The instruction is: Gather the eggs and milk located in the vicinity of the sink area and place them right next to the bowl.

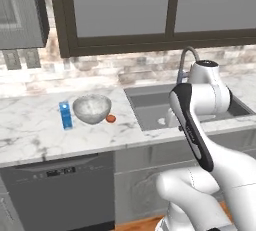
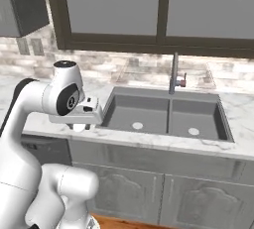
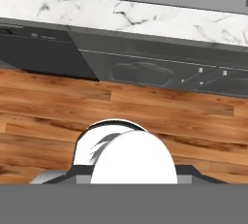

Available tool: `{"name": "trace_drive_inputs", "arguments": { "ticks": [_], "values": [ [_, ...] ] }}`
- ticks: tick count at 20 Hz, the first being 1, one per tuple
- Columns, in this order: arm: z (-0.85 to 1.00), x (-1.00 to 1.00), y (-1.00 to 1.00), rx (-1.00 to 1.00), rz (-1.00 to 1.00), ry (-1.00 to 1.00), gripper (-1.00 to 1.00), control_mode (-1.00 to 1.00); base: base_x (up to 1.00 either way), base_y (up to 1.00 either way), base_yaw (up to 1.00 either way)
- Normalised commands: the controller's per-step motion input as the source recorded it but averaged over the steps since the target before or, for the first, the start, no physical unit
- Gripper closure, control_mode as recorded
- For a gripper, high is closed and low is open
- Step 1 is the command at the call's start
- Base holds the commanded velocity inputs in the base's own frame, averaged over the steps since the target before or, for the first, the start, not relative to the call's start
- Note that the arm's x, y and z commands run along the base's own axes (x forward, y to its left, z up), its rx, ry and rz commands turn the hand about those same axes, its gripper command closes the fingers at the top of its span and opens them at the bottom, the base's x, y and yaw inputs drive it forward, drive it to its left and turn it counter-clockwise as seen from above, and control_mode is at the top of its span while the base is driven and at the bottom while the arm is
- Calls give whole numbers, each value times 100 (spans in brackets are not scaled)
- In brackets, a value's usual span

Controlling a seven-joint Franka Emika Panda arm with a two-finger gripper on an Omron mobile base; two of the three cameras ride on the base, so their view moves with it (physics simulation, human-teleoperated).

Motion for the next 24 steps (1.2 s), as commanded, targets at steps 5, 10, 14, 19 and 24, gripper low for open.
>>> {"name": "trace_drive_inputs", "arguments": {
  "ticks": [5, 10, 14, 19, 24],
  "values": [
    [0, 0, 0, 0, 0, 0, 100, 100, 29, 21, -11],
    [0, 0, 0, 0, 0, 0, 100, 100, 20, 62, -11],
    [0, 0, 0, 0, 0, 0, 100, 100, 14, 89, 0],
    [0, 0, 0, 0, 0, 0, 100, 100, 54, 54, 0],
    [0, 0, 0, 0, 0, 0, 100, 100, 76, 1, 2]
  ]
}}
